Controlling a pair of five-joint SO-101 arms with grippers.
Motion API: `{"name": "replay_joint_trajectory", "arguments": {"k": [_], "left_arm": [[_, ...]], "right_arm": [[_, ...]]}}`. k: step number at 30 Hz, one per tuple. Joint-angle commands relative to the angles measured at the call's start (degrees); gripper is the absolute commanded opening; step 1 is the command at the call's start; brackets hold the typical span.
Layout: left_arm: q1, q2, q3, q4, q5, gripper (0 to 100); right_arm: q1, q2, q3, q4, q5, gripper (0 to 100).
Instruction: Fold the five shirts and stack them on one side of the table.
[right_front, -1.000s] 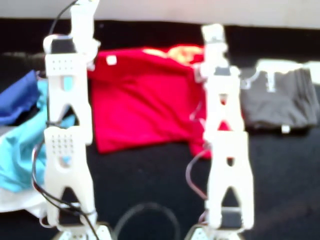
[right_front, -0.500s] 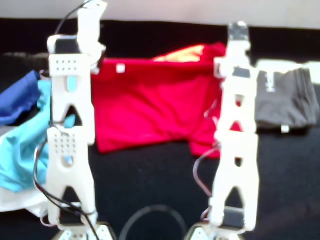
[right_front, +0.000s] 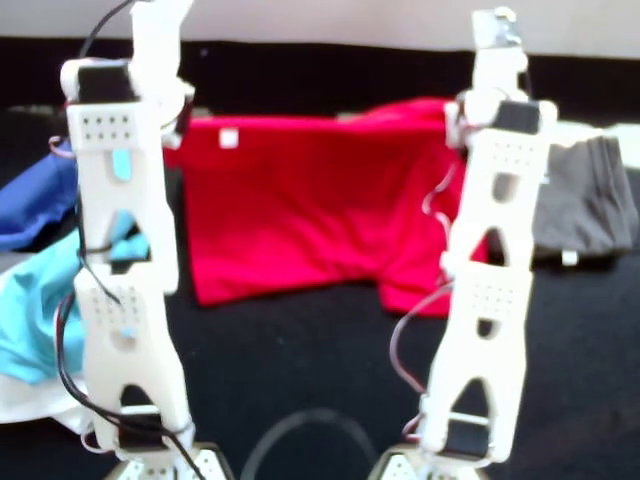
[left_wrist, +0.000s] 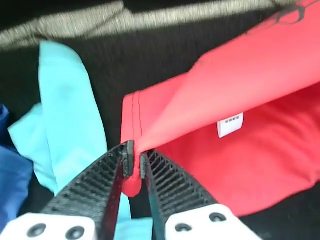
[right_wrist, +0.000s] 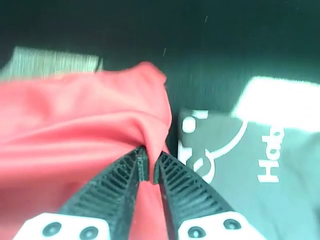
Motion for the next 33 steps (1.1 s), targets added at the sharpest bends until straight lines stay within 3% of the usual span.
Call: {"name": "replay_joint_trajectory", "arguments": {"k": [1,5,12,22,28,33], "left_arm": [[0.6,-11.5,17.9,0.2,0.0,1],[1.6,-19.6,34.9,0.1,-0.1,1],[1.7,-30.5,51.1,0.1,-0.4,1],[1.7,-35.9,72.7,-11.3,-0.4,1],[1.7,-36.2,82.1,-18.5,-0.4,1],[1.6,-35.8,86.2,-24.3,-0.3,1]], "right_arm": [[1.3,-6.9,-2.9,6.7,2.9,0.6],[1.7,-9.5,-2.3,10.3,2.7,0.6],[4.2,-14.5,3.3,10.5,2.7,0.6],[5.5,-45.8,65.2,7.8,2.9,0.6],[5.7,-59.1,91.8,-2.8,5.5,0.6],[5.9,-62.6,105.2,-13.5,7.8,0.6]]}}
